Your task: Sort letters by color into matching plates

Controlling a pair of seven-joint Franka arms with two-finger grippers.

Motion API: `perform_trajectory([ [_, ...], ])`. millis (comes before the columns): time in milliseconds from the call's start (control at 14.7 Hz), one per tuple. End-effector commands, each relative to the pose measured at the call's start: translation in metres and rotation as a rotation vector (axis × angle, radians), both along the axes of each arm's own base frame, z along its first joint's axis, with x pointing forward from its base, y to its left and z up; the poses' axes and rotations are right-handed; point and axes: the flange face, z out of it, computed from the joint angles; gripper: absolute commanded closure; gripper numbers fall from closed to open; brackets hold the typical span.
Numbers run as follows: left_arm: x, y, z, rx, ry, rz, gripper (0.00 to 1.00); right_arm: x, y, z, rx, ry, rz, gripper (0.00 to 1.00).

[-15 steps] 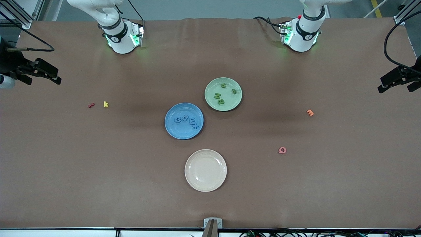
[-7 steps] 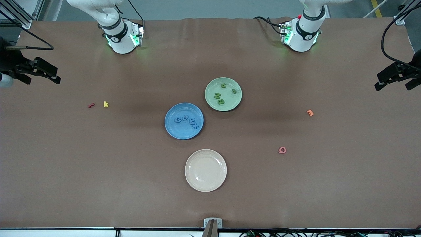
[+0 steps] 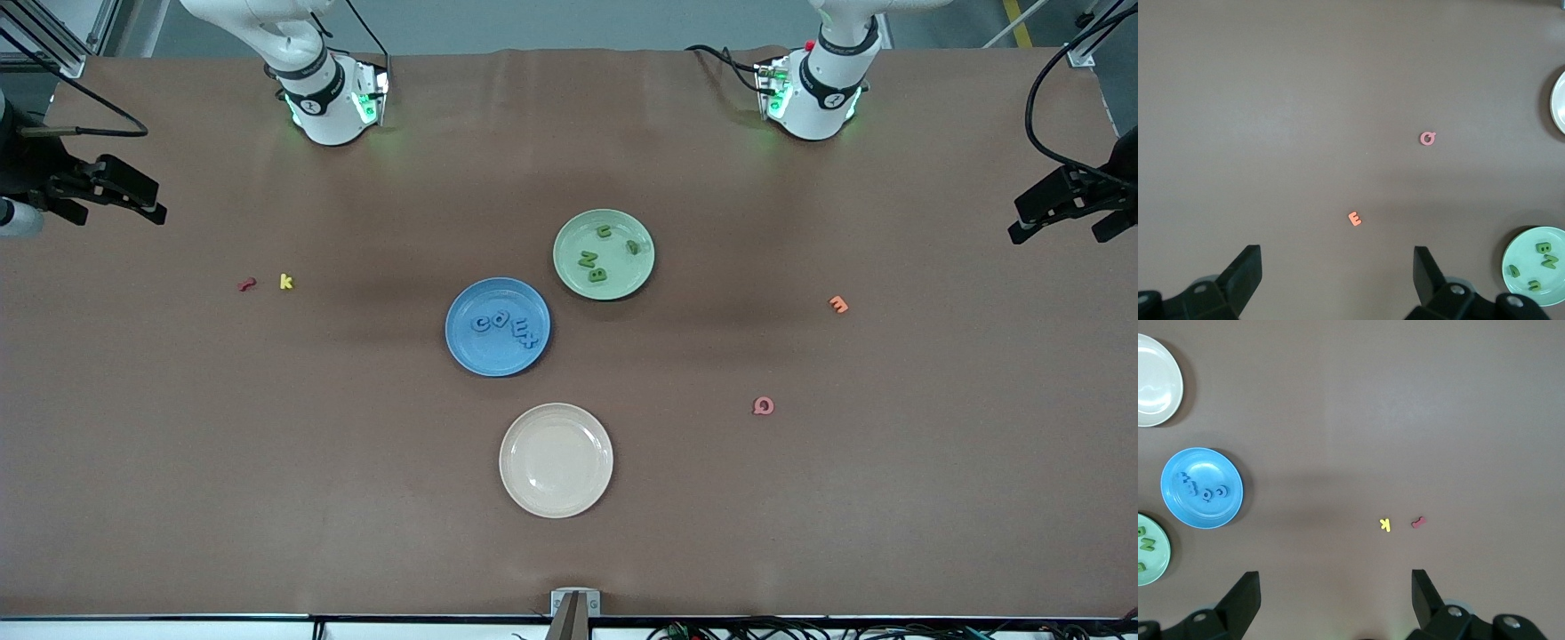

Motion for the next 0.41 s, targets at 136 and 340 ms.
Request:
perform_trajectory([
  [136,-0.0033,0.001,0.008,-0.006,-0.006,0.013,0.0,-0.0122,0.0034,-0.0023,-0.002,0.061,0.004,0.0],
  [340,-0.0033,0.0002,0.0072,-0.007,-0.004,0.013,0.0,-0.0171,0.005,-0.0036,-0.002,0.094,0.019,0.0],
])
